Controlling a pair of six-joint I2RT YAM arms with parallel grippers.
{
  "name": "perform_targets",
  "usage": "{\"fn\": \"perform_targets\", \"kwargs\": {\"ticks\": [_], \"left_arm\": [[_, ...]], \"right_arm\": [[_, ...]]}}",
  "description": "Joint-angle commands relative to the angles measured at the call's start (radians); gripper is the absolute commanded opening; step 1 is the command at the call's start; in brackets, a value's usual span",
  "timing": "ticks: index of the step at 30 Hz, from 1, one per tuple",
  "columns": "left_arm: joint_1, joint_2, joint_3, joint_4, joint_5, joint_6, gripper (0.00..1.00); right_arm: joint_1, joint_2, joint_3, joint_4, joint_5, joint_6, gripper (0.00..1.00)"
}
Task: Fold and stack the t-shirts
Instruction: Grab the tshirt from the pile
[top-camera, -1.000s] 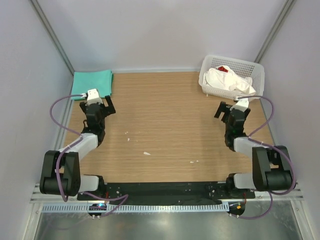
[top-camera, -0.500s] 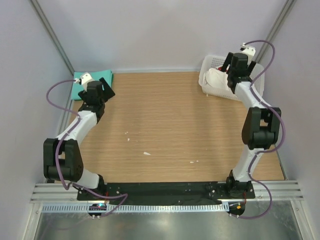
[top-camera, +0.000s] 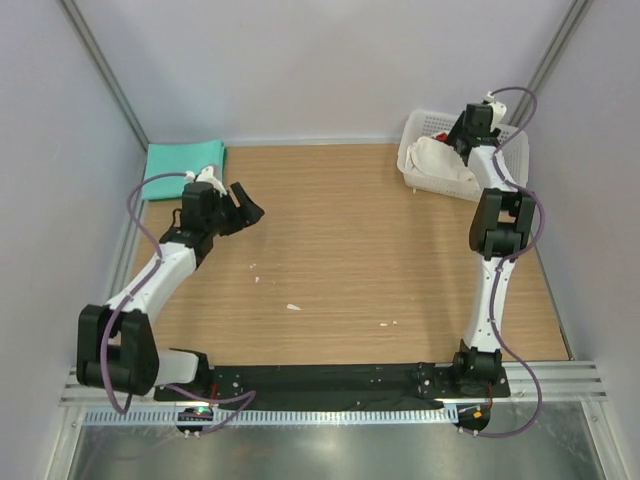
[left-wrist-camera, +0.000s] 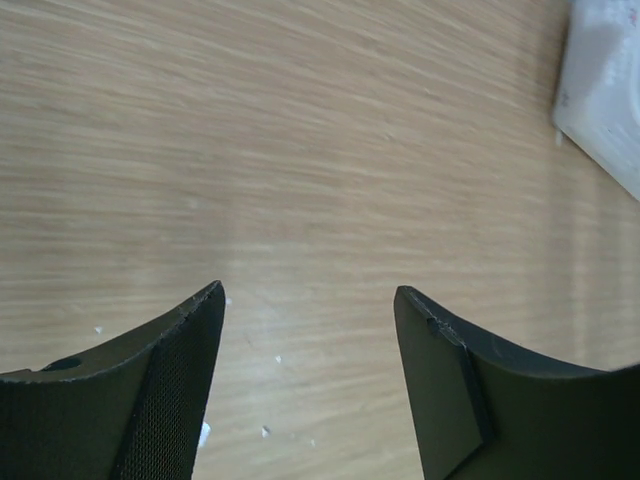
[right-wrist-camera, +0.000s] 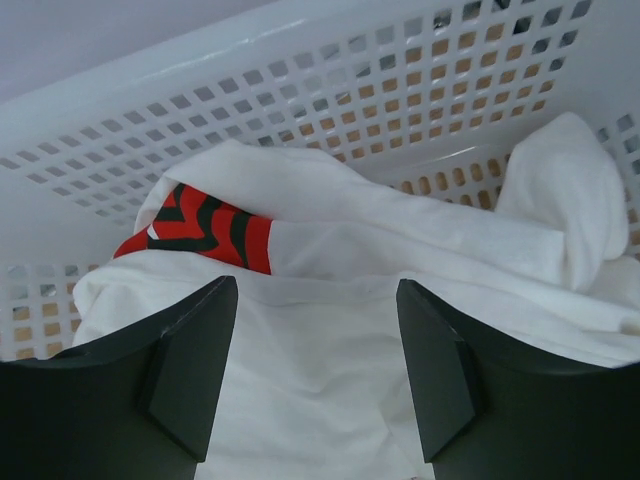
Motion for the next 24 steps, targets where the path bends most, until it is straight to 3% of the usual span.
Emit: {"fn": "perform_targets", "kwargs": {"ticks": [1, 6, 9, 12, 13, 16, 24], "left_arm": [[-0.011, -0.143, -0.046, -0.036, 0.112, 0.022, 0.70], [-0.027, -0.214, -0.034, -0.186, 0.106, 0.059, 0.69], [-0.045, -0.215, -0.020, -0.194, 0.107, 0.069, 0.69], [-0.051, -0.197, 0.010, -0.200, 0.113, 0.071, 0.69], [-0.054, -0.194, 0.019, -0.199, 0.115, 0.073, 0.68], [-0.067, -0.174, 0.058, -0.217, 0.112, 0.074, 0.68], [-0.074, -0.117, 0.115, -0.182, 0.153, 0.034, 0.66]], "right_arm": [[0.009, 0.035, 0.061, -0.018, -0.055, 0.048, 0.71], [0.009, 0.092, 0.093, -0.024, -0.064, 0.069, 0.64], [0.009, 0.121, 0.132, -0.027, -0.068, 0.063, 0.51], [0.009, 0.158, 0.231, -0.071, -0.076, 0.040, 0.21], [0.009, 0.164, 0.298, -0.091, -0.072, 0.038, 0.02], [0.011, 0.111, 0.342, -0.137, -0.072, 0.063, 0.01], [0.084, -0.311, 0.342, -0.240, 0.019, 0.042, 0.01]]}}
